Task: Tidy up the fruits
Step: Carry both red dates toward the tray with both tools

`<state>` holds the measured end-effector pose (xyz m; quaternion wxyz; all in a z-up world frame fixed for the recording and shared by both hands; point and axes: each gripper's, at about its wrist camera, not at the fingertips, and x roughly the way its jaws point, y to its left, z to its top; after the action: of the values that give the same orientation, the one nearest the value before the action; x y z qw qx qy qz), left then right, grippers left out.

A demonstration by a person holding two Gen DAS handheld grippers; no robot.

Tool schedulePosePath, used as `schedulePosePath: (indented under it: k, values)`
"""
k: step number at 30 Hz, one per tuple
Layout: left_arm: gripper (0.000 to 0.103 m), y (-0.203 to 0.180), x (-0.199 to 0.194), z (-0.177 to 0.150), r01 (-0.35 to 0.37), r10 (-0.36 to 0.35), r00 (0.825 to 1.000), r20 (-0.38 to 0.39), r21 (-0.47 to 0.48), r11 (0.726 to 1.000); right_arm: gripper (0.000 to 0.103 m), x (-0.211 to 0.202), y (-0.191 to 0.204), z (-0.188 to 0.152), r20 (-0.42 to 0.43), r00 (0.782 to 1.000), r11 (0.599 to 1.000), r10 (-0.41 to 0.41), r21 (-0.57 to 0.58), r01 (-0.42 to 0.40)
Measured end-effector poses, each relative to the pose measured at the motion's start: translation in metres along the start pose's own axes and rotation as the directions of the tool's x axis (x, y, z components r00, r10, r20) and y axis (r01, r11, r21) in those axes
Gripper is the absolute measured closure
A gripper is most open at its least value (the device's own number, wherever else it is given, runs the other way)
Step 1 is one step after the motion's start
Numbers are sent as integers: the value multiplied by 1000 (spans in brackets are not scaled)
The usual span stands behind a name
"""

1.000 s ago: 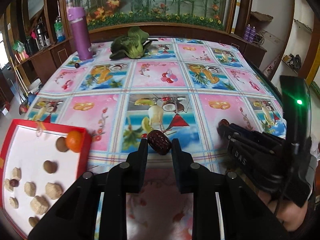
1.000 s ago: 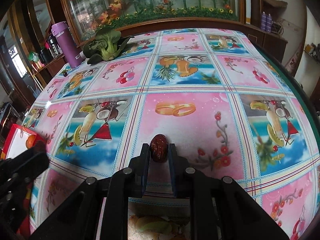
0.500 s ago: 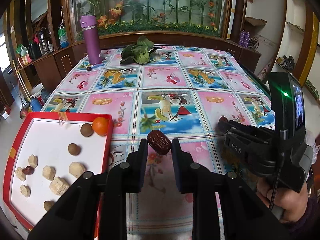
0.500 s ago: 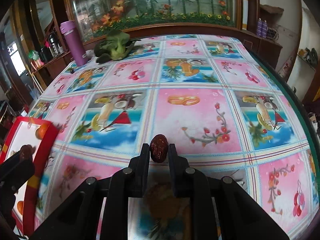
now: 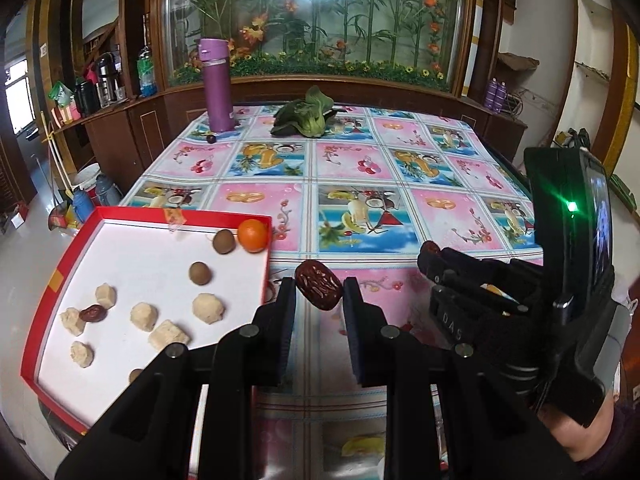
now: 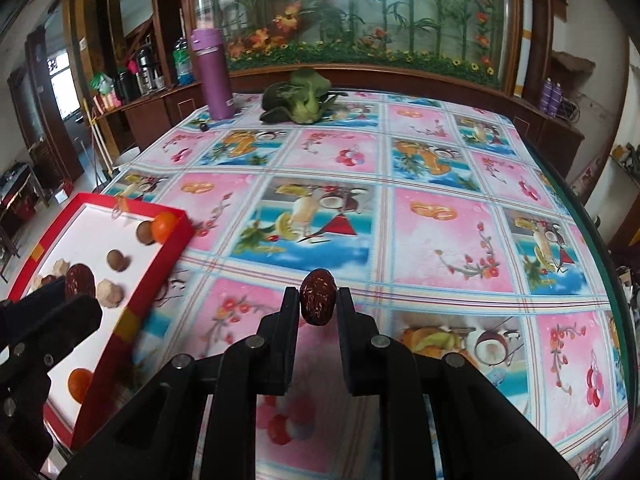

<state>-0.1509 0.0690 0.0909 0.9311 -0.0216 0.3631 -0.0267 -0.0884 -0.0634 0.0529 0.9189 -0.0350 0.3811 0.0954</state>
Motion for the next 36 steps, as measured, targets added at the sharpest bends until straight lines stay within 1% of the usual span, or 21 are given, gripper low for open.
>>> schedulePosePath:
  k: [9,18,21,28,36]
  values:
    - [77,29,-25,-10,-24,25,999,38,-28,999,86,-15,43,-2,21,1000,997,20,-81,-19]
    - [77,68,-43,-17,-77,82,993,78,-75,994,86,-28,90,-1,41,997,986,60,-159,-53]
    - [77,83,-46,-20,-100,108,990,86,-92,991,86,-27,107,0,34,996,981,81,-177,-74]
    - [77,115,-47,-26,-151,163,983,89,-130,980,86,-23,141,1,27,995,968,98,-234,-89]
    - [77,148,-37,-34,-193,205,977,55,-168,967,86,-12,175,9,11,993,955,121,-272,-114]
